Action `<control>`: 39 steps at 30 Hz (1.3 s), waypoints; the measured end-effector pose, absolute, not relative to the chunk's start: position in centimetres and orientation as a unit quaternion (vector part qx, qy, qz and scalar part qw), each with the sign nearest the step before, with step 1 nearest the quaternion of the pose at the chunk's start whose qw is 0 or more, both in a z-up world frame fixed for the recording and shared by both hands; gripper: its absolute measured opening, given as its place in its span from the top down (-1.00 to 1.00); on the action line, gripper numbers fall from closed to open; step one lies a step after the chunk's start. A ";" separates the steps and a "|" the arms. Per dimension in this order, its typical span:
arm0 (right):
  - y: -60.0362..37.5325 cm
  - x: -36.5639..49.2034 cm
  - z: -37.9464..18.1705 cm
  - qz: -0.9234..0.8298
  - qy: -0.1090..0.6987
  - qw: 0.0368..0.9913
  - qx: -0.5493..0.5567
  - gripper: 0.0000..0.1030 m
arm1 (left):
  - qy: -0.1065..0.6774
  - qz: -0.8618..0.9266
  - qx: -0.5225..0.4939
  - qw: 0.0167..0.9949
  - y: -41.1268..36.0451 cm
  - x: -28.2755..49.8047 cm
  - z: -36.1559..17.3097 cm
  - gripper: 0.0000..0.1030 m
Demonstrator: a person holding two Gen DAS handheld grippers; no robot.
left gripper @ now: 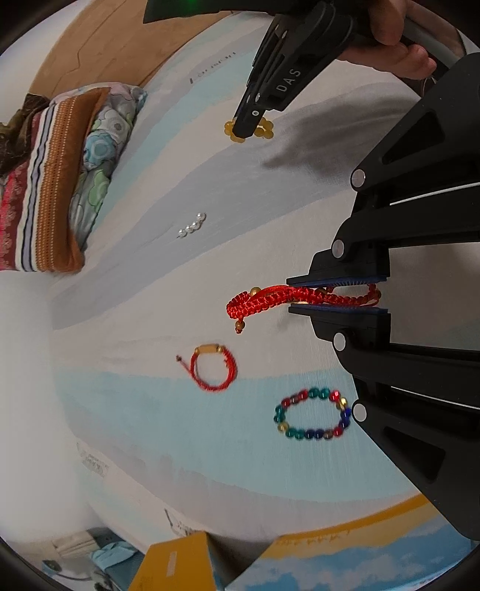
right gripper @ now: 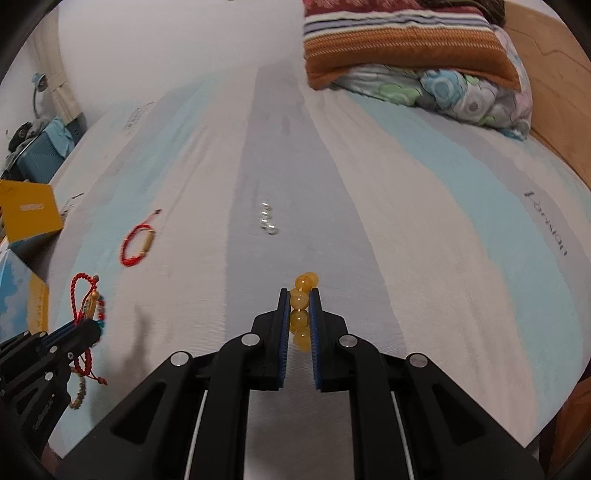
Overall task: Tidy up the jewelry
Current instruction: 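Carry both bracelets into the white box and open both tools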
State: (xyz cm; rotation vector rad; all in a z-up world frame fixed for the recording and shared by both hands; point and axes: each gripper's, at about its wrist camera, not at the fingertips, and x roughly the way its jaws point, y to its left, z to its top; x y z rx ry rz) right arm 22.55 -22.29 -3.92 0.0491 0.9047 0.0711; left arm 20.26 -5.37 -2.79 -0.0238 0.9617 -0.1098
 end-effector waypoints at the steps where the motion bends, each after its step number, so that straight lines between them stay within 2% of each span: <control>1: -21.8 22.2 -3.5 0.038 0.435 0.899 0.021 0.82 | 0.460 -0.051 -0.012 0.887 -5.0 19.9 -2.4 0.85; 15: -15.4 18.0 0.8 0.084 0.405 0.910 0.012 0.82 | 0.431 -0.023 -0.031 0.901 0.6 14.0 2.5 0.85; 28: -2.9 14.5 4.7 0.171 0.388 0.905 -0.033 0.82 | 0.393 0.072 -0.101 0.911 13.7 6.8 7.4 0.85; 39: 7.0 10.8 6.5 0.243 0.375 0.892 -0.068 0.82 | 0.395 0.164 -0.146 0.892 23.7 1.8 6.7 0.85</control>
